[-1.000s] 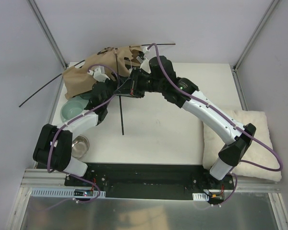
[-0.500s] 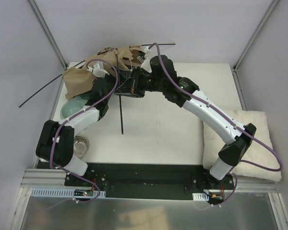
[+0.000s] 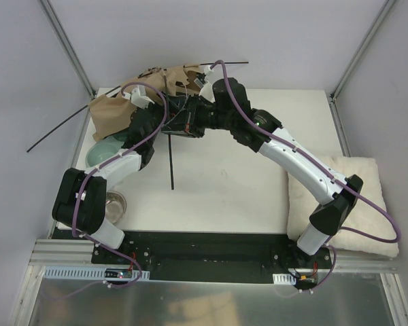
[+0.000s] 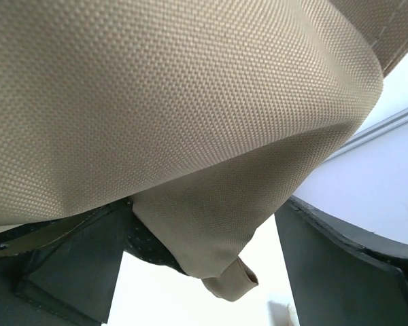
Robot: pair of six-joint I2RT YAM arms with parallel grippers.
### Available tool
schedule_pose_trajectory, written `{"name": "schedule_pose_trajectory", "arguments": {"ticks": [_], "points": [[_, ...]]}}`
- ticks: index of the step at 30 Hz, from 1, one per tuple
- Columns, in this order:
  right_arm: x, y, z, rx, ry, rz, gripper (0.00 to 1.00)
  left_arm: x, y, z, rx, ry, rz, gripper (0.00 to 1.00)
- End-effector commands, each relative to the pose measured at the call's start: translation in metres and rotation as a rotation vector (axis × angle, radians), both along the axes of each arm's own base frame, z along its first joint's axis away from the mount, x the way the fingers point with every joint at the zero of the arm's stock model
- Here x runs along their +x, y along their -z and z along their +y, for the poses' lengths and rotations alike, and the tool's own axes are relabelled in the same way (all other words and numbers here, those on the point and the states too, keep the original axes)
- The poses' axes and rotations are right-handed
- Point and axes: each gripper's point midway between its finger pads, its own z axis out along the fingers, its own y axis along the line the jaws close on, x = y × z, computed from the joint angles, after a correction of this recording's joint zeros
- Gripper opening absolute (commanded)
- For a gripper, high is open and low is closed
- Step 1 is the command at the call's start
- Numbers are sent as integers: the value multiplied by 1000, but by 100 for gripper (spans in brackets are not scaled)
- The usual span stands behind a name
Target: Set up the pet tent
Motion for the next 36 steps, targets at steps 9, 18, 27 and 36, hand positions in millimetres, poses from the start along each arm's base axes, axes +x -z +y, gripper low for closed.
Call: {"name": "schedule_pose_trajectory", "arguments": {"ticks": [9,18,27,36], "points": [[10,-10,-4,26,29,-107,0,-4,-27,7,18,-12,-57,18],[25,15,-16,-55,84,-216,0,-39,-32,7,131,83,24,0],[33,33,-43,-101,198,-342,0,-107,-47,-39,175,508,61,0],[33,23,-73,-125,335,-435,0,-152,-79,-70,165,796,-25,0]]}}
